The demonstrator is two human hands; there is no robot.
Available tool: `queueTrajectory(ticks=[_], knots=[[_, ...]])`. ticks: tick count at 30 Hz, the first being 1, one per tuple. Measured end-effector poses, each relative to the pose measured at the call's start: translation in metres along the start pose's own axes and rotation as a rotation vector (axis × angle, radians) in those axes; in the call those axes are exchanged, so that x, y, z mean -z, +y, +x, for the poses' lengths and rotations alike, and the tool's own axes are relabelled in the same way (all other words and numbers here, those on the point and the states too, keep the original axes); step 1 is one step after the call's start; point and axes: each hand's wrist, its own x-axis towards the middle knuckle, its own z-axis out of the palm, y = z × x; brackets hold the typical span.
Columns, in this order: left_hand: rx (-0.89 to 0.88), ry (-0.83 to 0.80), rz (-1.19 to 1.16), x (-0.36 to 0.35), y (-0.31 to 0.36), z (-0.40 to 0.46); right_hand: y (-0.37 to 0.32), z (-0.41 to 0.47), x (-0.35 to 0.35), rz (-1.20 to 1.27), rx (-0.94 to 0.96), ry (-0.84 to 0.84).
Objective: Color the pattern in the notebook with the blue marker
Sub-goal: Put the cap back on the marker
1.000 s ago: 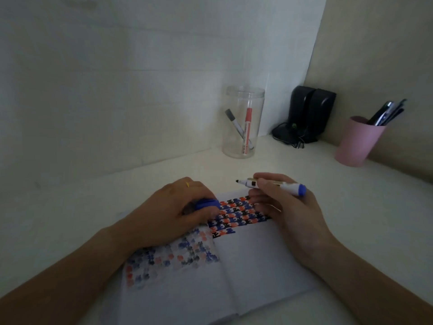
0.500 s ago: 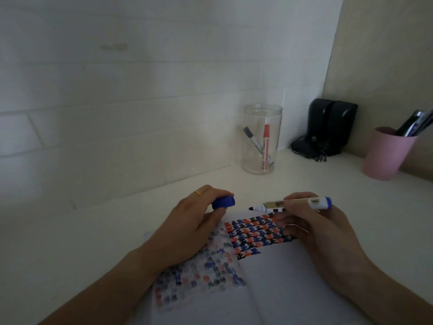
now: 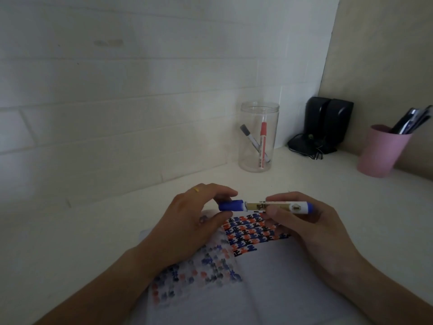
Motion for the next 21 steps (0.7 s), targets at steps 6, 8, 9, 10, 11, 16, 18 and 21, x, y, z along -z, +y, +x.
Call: queueTrajectory(ticks=[6, 8, 9, 10, 11, 16, 18, 21], knots=[[0.115, 0.015, -0.238, 0.004, 0.007, -0.001, -0.003, -0.001, 0.001, 0.045, 0.010, -0.037], [0.144, -0.024, -0.355, 0.005, 0.009, -0.001, -0.004, -0.002, 0.002, 0.077, 0.010, -0.048], [0.154, -0.038, -0.397, 0.005, 0.011, -0.002, -0.004, -0.002, 0.003, 0.081, 0.010, -0.054], [0.163, -0.042, -0.433, 0.006, 0.012, -0.002, -0.004, -0.003, 0.003, 0.085, 0.008, -0.062], [0.169, -0.040, -0.463, 0.006, 0.012, -0.002, -0.004, -0.003, 0.004, 0.095, 0.003, -0.065], [0.195, -0.023, -0.549, 0.004, 0.016, -0.003, -0.010, -0.004, 0.004, 0.093, 0.033, -0.082], [0.204, -0.027, -0.572, 0.004, 0.017, -0.004, -0.011, -0.004, 0.005, 0.063, 0.062, -0.091], [0.229, -0.037, -0.601, 0.003, 0.019, -0.005, -0.012, -0.006, 0.004, -0.021, 0.114, -0.091]])
